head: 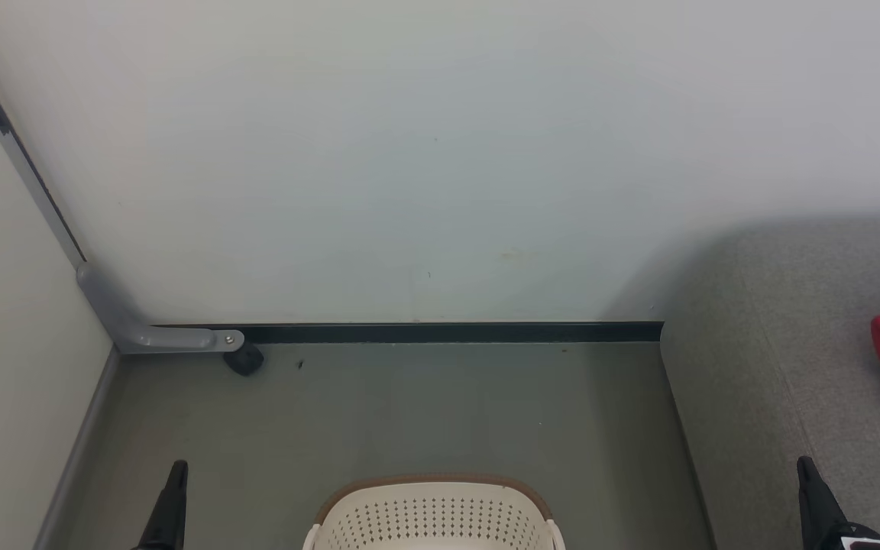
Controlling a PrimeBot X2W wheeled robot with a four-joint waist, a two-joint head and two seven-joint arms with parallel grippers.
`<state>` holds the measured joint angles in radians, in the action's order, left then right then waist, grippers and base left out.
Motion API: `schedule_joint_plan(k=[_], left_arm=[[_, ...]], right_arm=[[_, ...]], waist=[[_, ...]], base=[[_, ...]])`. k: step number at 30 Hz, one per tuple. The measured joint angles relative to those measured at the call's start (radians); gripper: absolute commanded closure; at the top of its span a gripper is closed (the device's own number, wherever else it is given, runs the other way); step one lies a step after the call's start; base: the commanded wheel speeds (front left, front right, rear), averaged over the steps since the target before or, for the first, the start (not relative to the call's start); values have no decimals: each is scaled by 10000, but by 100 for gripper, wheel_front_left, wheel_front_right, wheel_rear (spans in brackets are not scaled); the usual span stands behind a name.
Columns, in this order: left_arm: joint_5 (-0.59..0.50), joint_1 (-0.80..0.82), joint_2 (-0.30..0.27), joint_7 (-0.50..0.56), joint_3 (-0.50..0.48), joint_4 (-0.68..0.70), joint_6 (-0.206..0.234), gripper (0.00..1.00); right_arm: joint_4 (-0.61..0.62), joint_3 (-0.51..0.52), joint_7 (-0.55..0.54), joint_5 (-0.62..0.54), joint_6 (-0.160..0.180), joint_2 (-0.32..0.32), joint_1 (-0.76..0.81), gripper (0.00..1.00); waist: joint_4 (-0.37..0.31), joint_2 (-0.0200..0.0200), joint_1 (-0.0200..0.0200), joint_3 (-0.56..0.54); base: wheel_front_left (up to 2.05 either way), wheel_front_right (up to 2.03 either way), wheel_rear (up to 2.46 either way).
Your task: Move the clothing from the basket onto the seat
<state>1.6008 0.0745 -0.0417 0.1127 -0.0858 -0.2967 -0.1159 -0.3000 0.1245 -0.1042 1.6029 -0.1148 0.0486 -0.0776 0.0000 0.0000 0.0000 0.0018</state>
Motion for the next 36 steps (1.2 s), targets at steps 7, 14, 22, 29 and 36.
schedule_joint_plan(k=[7,14,22,29,36], left_arm=[[0,0,0,0,2,-2,-2,100],[0,0,0,0,2,-6,-2,100],[0,1,0,0,2,-12,-75,100],[0,1,0,0,2,-13,-75,100],[0,1,0,0,2,-15,-75,100]], right_arm=[[-2,2,0,0,0,-2,0,100],[-2,6,0,0,0,-2,0,100],[-6,8,0,0,0,-4,0,100],[-6,10,0,0,0,-4,0,100],[-6,12,0,0,0,-4,0,100]], waist=[[0,0,0,0],[0,0,0,0],[0,0,0,0],[0,0,0,0],[0,0,0,-1]], base=[[0,0,0],[0,0,0],[0,0,0],[0,0,0],[0,0,0]])
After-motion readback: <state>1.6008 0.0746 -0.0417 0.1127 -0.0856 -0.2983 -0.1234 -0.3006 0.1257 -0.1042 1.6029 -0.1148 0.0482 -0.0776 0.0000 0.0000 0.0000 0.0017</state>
